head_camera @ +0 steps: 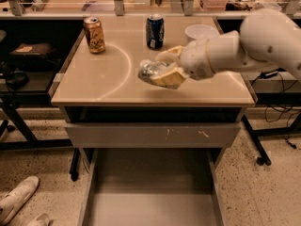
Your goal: Place 7up can into middle drawer
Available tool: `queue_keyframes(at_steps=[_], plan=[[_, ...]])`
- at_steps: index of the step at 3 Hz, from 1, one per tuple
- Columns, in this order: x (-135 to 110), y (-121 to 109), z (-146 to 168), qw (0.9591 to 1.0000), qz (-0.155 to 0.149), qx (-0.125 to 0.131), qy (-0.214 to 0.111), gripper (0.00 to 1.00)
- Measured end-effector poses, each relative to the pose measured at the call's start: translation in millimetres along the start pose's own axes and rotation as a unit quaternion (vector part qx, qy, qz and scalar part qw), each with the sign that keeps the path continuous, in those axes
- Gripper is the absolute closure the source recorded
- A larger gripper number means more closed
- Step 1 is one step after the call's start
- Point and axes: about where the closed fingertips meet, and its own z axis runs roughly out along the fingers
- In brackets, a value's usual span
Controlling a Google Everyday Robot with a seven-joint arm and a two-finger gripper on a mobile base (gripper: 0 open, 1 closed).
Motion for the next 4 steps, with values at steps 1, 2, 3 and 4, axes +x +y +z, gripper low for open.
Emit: queue_keyframes(at_steps=[1, 2, 3, 4], plan=[[-18, 49, -27, 0.9994, 0.012, 0.031, -0.012, 1.0], [22, 78, -41, 0.9982, 0.05, 0.033, 0.009, 1.0], [22, 78, -41, 0.9982, 0.05, 0.033, 0.009, 1.0], [22, 82, -36, 0.999, 0.036, 0.021, 0.013, 1.0]])
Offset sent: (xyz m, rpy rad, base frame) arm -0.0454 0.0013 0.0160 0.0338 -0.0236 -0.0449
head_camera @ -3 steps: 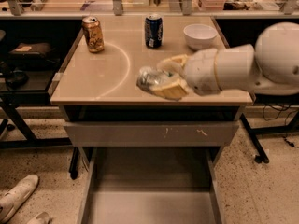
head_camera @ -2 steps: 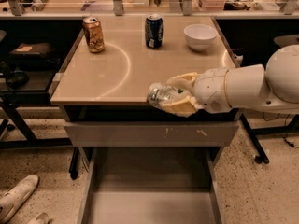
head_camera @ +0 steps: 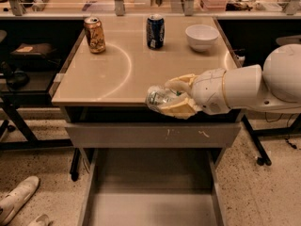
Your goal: Place 7up can into middle drawer
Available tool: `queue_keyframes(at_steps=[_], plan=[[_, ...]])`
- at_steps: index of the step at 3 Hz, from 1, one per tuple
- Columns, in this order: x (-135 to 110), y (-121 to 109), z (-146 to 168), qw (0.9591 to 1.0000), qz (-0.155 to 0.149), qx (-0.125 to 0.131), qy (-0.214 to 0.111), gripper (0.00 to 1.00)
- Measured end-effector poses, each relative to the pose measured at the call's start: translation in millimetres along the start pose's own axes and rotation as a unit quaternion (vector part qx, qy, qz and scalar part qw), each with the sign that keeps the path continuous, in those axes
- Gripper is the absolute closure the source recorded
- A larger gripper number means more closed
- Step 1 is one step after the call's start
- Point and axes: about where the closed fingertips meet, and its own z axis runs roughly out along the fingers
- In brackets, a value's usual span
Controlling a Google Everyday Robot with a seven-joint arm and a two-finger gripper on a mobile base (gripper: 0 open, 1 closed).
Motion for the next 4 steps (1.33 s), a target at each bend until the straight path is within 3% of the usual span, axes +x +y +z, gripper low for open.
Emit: queue_keyframes(at_steps=[1, 3, 4], plan=[[39, 22, 2, 0.9991, 0.033, -0.007, 0.023, 1.0], [178, 96, -13, 0.9898, 0.117, 0.007, 0.082, 1.0], [178, 96, -13, 0.9898, 0.117, 0.007, 0.082, 1.0]])
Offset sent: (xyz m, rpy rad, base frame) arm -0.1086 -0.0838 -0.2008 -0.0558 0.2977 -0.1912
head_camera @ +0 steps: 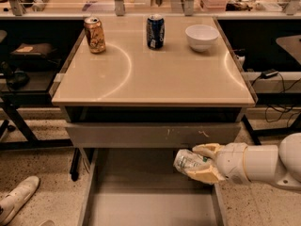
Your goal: Place 7up can into middle drawer
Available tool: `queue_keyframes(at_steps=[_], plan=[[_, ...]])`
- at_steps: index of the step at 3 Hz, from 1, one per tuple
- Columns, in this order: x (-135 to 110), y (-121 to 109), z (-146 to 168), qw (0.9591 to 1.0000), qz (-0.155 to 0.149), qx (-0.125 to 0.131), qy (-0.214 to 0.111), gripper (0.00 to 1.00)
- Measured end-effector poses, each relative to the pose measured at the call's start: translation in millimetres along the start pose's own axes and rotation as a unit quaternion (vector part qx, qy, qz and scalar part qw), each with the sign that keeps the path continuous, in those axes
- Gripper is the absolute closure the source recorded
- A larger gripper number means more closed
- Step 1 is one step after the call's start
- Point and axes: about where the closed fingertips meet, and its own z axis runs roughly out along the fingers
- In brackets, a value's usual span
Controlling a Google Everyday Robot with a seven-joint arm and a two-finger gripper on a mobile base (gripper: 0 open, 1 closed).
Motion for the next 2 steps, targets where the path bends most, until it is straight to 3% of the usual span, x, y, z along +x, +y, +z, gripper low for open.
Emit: queue_keyframes(at_steps=[1, 2], plan=[[29, 3, 31, 0.9998, 0.02, -0.006, 0.001, 1.0], [84, 7, 84, 0.9992, 0.039, -0.004, -0.008, 1.0]])
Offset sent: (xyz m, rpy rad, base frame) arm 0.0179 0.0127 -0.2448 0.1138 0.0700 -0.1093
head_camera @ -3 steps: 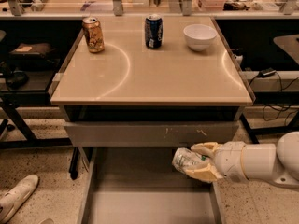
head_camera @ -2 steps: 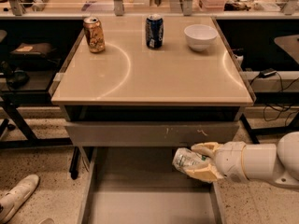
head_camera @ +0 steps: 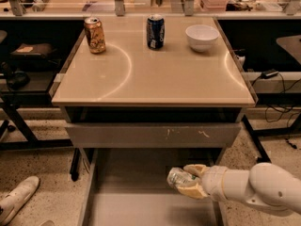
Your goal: Place 7up can into middle drawer
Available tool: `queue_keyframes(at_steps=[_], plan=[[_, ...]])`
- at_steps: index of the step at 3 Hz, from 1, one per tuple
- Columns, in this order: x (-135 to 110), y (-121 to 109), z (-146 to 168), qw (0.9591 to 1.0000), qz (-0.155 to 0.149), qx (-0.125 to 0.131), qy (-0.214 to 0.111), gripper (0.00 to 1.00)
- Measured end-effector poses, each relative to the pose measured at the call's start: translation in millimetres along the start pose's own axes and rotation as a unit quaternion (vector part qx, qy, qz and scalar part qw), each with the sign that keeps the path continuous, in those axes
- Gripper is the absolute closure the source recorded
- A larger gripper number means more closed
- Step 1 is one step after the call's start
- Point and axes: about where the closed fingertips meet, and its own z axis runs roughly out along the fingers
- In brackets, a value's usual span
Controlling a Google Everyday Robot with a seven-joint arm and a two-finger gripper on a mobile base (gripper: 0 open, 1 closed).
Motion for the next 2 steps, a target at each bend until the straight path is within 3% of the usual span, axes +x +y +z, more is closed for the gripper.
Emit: queue_keyframes(at_steps=[1, 2], plan=[[41, -14, 52, 0.9995, -0.005, 0.012, -0.03, 1.0], [76, -22, 91, 0.9994, 0.014, 0.003, -0.033, 1.0]])
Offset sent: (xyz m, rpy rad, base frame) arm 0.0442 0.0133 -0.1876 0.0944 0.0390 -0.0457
